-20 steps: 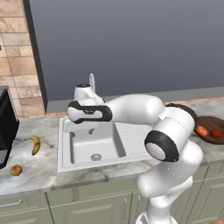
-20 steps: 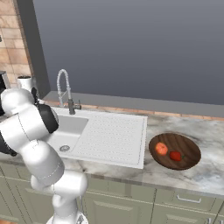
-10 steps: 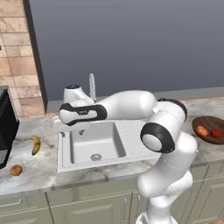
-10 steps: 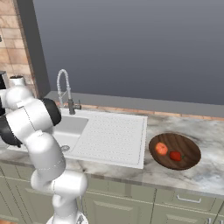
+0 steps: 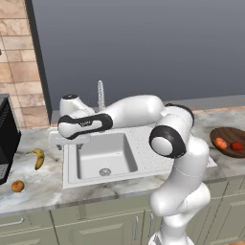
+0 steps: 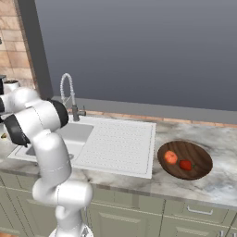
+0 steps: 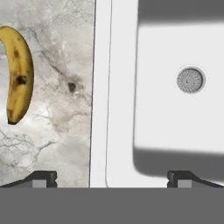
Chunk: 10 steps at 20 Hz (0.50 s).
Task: There is a mixed pile of frozen fruits and vegetables on the counter. Locate all the frozen vegetables and place the items in a bowl on the counter. Take all the frozen fruits and defrost them in a running sink.
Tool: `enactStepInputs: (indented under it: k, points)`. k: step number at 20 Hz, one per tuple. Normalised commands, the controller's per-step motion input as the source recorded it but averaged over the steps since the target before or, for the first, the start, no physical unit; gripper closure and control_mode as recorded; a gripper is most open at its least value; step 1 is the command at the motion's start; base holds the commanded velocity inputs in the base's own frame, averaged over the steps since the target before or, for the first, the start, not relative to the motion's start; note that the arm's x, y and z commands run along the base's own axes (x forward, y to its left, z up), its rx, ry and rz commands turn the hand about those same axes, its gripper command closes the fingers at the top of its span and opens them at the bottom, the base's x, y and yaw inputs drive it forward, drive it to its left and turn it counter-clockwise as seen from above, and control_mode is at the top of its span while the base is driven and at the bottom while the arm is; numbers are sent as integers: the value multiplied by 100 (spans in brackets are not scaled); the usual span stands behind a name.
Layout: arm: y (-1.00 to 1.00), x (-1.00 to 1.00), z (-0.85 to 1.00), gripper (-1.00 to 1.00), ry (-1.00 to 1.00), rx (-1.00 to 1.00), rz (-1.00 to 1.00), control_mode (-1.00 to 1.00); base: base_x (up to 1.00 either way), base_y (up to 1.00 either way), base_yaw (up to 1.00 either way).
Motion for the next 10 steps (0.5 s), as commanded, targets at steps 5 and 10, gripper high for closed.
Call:
enactStepInputs:
  k: [5, 10]
  points:
    - [43, 14, -7, -100, 0, 0, -1, -100, 0, 0, 0]
    - [36, 14, -5, -100, 0, 0, -1, -100, 0, 0, 0]
